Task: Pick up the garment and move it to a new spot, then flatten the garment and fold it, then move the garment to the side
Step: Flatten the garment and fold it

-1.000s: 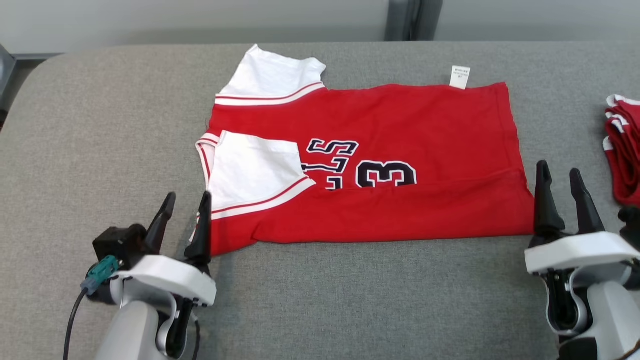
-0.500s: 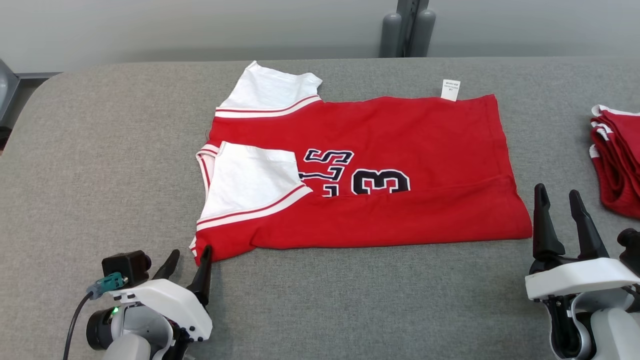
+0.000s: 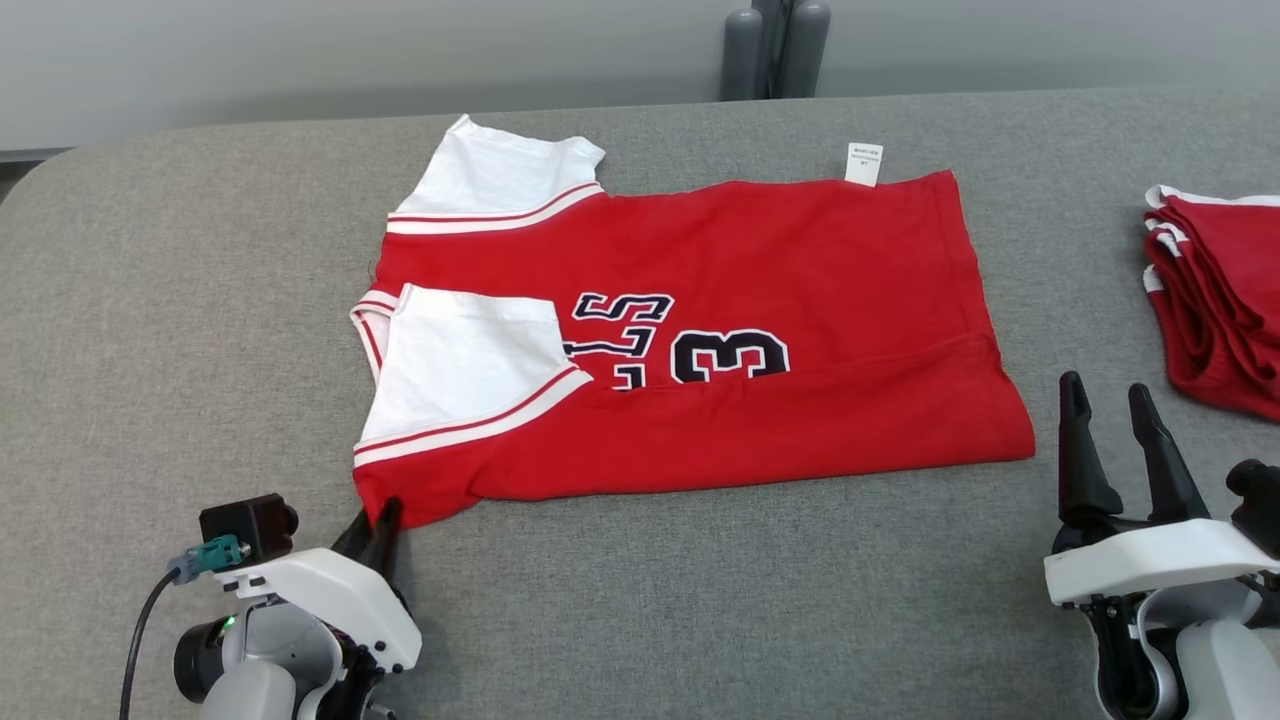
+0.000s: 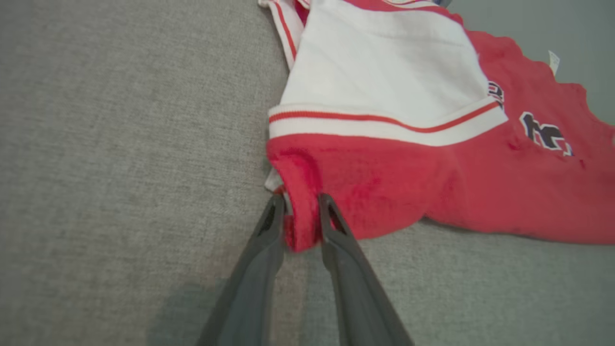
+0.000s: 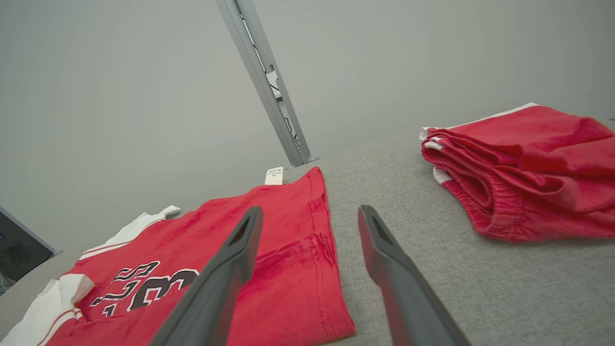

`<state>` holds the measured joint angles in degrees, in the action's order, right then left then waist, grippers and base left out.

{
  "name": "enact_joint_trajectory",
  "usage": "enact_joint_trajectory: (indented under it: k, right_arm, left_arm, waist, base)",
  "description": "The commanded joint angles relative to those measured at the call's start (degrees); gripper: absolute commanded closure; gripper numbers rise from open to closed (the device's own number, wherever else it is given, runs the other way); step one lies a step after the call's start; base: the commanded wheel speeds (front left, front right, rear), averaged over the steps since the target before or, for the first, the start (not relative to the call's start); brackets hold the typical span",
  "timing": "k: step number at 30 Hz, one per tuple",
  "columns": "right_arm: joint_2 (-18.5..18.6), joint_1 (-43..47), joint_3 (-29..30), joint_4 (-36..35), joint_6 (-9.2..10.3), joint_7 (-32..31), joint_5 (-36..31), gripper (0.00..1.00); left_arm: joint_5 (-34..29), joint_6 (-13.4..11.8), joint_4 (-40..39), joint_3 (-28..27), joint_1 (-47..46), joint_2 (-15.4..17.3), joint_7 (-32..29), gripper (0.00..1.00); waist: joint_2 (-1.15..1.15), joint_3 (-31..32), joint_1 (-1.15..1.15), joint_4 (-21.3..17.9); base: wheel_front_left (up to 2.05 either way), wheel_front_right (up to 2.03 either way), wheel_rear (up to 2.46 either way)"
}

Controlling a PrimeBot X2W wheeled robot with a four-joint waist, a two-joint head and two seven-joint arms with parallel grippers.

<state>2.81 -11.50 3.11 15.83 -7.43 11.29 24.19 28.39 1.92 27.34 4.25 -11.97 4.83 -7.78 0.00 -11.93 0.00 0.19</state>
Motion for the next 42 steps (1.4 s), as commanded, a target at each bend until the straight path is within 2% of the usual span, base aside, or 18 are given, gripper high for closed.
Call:
enact_joint_trajectory:
  k: [1,2,12,22,27,28,29,30,31,34,35,42]
  right_arm:
    - [0.2,0.2,0.1,0.1,-0.11,0.0,0.0,0.0]
    - [0.2,0.3,0.2,0.4,-0.11,-0.1,-0.3,0.0]
    - [0.2,-0.6,2.0,6.8,-0.11,-2.7,-5.5,0.0]
    - [0.3,-4.1,2.5,16.8,-0.11,-6.1,-6.6,0.0]
    - [0.3,-7.2,1.9,22.5,-0.11,-5.9,-6.2,0.0]
    - [0.2,-8.4,1.1,24.7,-0.11,-6.0,-5.5,0.3]
    - [0.2,-8.9,0.7,25.7,-0.11,-5.9,-5.3,0.52]
    - [0.2,-9.4,0.3,26.7,-0.11,-6.0,-4.8,0.58]
    - [0.2,-9.4,0.3,26.7,-0.11,-6.0,-4.8,0.58]
    - [0.2,-10.8,-0.4,29.5,-0.11,-5.6,-2.9,0.83]
    - [0.2,-11.3,-0.4,30.2,-0.09,-5.2,-2.3,0.99]
    - [0.3,-11.9,-0.6,30.9,-0.08,-1.6,1.6,1.0]
  left_arm:
    - [0.3,0.1,0.2,-0.2,-0.6,0.1,0.3,0.85]
    - [0.5,0.3,0.2,-0.3,-0.8,0.1,0.6,1.0]
    - [-0.7,0.5,-0.9,0.0,-1.6,0.7,6.1,1.0]
    - [-1.2,0.6,-3.4,1.7,-0.4,0.5,6.7,1.0]
    - [-1.3,0.6,-3.8,2.4,-0.6,0.4,7.0,1.0]
    - [-1.3,0.6,-3.8,2.6,-0.6,0.4,7.2,1.0]
    - [-1.3,0.6,-3.8,2.7,-0.6,0.5,7.4,1.0]
    - [-1.4,0.5,-3.8,2.7,-0.6,0.6,7.4,1.0]
    - [-1.4,0.5,-3.8,2.7,-0.6,0.6,7.4,1.0]
    - [-1.6,0.6,-3.9,2.9,-0.6,0.8,7.8,1.0]
    - [-1.6,0.6,-3.9,3.0,-0.6,0.8,7.9,1.0]
    - [-1.6,1.0,-4.8,3.9,0.1,1.2,8.0,1.0]
  waist:
    - [0.0,-0.1,0.0,-0.1]
    - [0.0,-0.1,0.0,-0.2]
    - [0.0,0.6,0.0,1.3]
    - [0.0,1.2,0.0,3.3]
    - [0.0,1.1,0.0,3.7]
    - [0.0,1.2,0.0,3.8]
    - [0.0,1.2,0.0,3.8]
    - [0.0,1.2,0.0,3.9]
    - [0.0,1.2,0.0,3.9]
    - [0.0,1.3,0.0,3.9]
    - [0.0,1.4,0.0,4.0]
    - [0.0,1.9,0.0,4.0]
  base:
    - [0.0,0.0,0.0]
    - [0.0,0.0,0.0]
    - [0.0,0.0,0.0]
    - [0.0,0.0,0.0]
    - [0.0,0.0,0.0]
    - [0.0,0.0,0.0]
    - [0.0,0.0,0.0]
    - [0.0,0.0,0.0]
    - [0.0,0.0,0.0]
    - [0.0,0.0,0.0]
    - [0.0,0.0,0.0]
    - [0.0,0.0,0.0]
